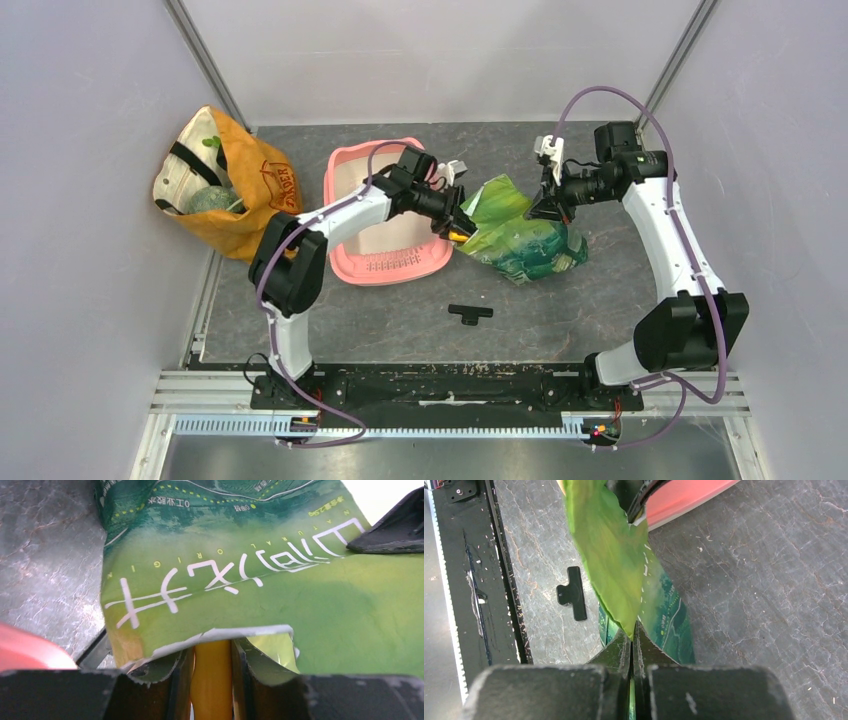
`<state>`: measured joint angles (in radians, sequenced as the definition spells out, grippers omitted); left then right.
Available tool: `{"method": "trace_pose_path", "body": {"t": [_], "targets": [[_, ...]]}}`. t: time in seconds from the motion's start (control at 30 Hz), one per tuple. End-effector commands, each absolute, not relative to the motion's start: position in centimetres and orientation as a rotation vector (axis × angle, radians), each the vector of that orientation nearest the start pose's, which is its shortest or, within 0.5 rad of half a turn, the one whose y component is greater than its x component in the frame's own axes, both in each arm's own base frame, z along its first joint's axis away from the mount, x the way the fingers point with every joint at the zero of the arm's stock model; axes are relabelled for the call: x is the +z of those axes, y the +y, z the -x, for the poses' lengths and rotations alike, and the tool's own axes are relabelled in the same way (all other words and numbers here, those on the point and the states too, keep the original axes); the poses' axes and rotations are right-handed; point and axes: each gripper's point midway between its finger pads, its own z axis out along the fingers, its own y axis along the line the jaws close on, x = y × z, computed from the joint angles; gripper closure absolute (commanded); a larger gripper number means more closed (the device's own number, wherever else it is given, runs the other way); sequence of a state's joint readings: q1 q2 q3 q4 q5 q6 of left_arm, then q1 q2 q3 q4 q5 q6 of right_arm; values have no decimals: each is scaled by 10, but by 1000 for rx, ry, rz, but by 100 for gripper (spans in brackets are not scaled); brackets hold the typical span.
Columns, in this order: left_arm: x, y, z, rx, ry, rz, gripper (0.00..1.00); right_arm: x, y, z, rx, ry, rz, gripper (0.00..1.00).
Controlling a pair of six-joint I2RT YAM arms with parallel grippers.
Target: Fill the litter box with clean litter
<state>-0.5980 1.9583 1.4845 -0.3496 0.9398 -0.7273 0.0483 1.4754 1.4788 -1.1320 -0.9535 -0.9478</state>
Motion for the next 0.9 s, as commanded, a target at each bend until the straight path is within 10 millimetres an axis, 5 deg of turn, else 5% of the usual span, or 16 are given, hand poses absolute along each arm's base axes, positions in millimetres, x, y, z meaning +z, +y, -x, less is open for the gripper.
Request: {"method": "trace_pose_path", "body": {"t": [0.0, 0.37, 0.63, 0.87], "targets": [[211, -365, -286, -1800, 2496, -341, 98, 273, 145, -300, 797, 1692, 1280, 100], [223, -319, -290, -1803, 2439, -282, 98, 285, 149, -305, 783, 1633, 1266, 100], [246, -298, -277, -1938, 2299, -402, 98, 289, 150, -305, 789, 1614, 1262, 100], [243, -277, -280, -1923, 2309, -386, 98, 292, 150, -308, 781, 1612, 1258, 100]]}}
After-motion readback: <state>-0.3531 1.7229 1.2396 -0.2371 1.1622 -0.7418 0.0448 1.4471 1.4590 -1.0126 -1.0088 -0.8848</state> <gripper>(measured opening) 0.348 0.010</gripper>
